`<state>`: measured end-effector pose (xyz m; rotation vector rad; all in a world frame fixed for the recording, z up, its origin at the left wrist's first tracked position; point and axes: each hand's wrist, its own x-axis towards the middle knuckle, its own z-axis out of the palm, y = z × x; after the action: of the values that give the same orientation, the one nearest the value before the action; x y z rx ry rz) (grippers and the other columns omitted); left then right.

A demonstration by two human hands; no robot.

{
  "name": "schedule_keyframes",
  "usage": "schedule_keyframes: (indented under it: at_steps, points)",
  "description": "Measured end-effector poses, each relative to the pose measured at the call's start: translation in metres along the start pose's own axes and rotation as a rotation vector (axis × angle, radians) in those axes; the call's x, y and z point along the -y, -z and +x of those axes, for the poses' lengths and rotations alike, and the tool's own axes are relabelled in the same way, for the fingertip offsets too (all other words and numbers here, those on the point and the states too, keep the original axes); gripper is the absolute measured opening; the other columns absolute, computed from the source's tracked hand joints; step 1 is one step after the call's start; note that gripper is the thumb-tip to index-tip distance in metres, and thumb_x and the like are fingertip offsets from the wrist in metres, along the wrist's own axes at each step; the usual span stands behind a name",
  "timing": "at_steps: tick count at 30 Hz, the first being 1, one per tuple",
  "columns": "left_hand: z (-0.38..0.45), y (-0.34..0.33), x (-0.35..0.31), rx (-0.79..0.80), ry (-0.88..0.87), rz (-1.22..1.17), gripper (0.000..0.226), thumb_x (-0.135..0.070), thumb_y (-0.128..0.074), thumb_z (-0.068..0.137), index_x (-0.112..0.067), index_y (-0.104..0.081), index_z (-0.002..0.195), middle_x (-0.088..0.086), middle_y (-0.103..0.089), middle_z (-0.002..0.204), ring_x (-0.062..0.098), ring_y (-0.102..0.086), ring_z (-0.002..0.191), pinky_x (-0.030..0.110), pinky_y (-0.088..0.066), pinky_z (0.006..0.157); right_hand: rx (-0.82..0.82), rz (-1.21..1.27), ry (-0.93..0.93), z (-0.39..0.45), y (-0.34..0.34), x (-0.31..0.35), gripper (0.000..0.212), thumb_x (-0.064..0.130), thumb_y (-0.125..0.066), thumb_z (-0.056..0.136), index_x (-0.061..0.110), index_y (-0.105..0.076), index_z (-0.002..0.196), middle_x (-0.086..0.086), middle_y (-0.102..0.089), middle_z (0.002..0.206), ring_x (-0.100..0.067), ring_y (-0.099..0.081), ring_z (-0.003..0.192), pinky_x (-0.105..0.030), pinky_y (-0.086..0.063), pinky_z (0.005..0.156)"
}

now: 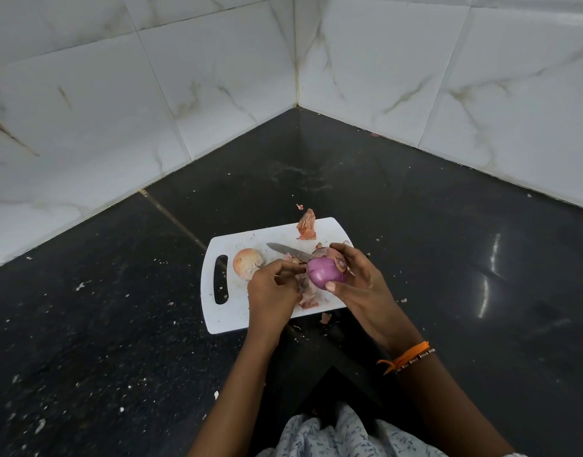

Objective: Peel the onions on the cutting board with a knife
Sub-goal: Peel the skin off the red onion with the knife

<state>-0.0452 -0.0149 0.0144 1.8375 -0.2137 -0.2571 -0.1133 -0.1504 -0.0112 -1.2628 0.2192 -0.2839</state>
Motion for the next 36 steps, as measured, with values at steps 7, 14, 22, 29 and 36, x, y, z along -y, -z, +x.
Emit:
schedule_keyframes:
  at_steps: [7, 14, 22, 29, 36]
  points:
    - [0.006, -0.003, 0.011, 0.021, -0.108, 0.187, 0.033, 0.014, -0.061, 0.072, -0.019, -0.065, 0.069, -0.012, -0.061, 0.067, 0.001, -0.057, 0.066, 0.005, -0.043, 0.059, 0.065, 0.075, 0.029, -0.002, -0.002, 0.003, 0.066, -0.007, -0.075, 0.067, 0.017, -0.054, 0.124, 0.002, -0.061, 0.124, -0.022, -0.055, 0.121, -0.029, -0.052, 0.087]
    - [0.003, -0.001, 0.002, 0.137, 0.087, -0.246, 0.025, -0.016, -0.045, 0.098, -0.021, -0.069, 0.1, 0.005, -0.072, 0.097, 0.017, -0.068, 0.082, 0.026, -0.054, 0.067, -0.054, -0.062, 0.021, 0.003, -0.001, 0.003, 0.06, 0.003, -0.077, 0.065, 0.029, -0.051, 0.113, 0.007, -0.06, 0.117, -0.014, -0.06, 0.112, -0.025, -0.054, 0.083]
    - [0.002, 0.002, 0.003, 0.401, 0.229, -0.555, 0.049, -0.022, -0.075, 0.067, -0.024, -0.061, 0.114, 0.006, -0.07, 0.11, 0.021, -0.068, 0.099, 0.026, -0.056, 0.074, -0.013, -0.282, 0.082, -0.003, -0.006, 0.015, 0.047, -0.003, -0.069, 0.079, 0.028, -0.053, 0.11, 0.008, -0.058, 0.116, -0.007, -0.061, 0.106, -0.02, -0.053, 0.081]
    - [0.005, 0.002, 0.008, 0.362, 0.263, -0.663, 0.053, -0.017, -0.072, 0.067, -0.018, -0.057, 0.118, 0.009, -0.068, 0.113, 0.023, -0.067, 0.101, 0.027, -0.057, 0.073, -0.198, -0.487, 0.26, -0.001, -0.011, 0.024, 0.033, -0.013, -0.057, 0.082, 0.018, -0.064, 0.091, 0.008, -0.063, 0.099, -0.004, -0.062, 0.099, -0.018, -0.052, 0.081]
    - [0.004, -0.003, 0.009, 0.386, 0.373, -0.74, 0.053, -0.031, -0.065, 0.073, -0.006, -0.057, 0.119, 0.015, -0.072, 0.1, 0.022, -0.071, 0.09, 0.021, -0.056, 0.068, -0.312, -0.537, 0.312, -0.001, -0.014, 0.019, 0.017, -0.003, -0.067, 0.08, 0.013, -0.067, 0.087, 0.006, -0.066, 0.09, -0.003, -0.065, 0.086, -0.012, -0.051, 0.072]
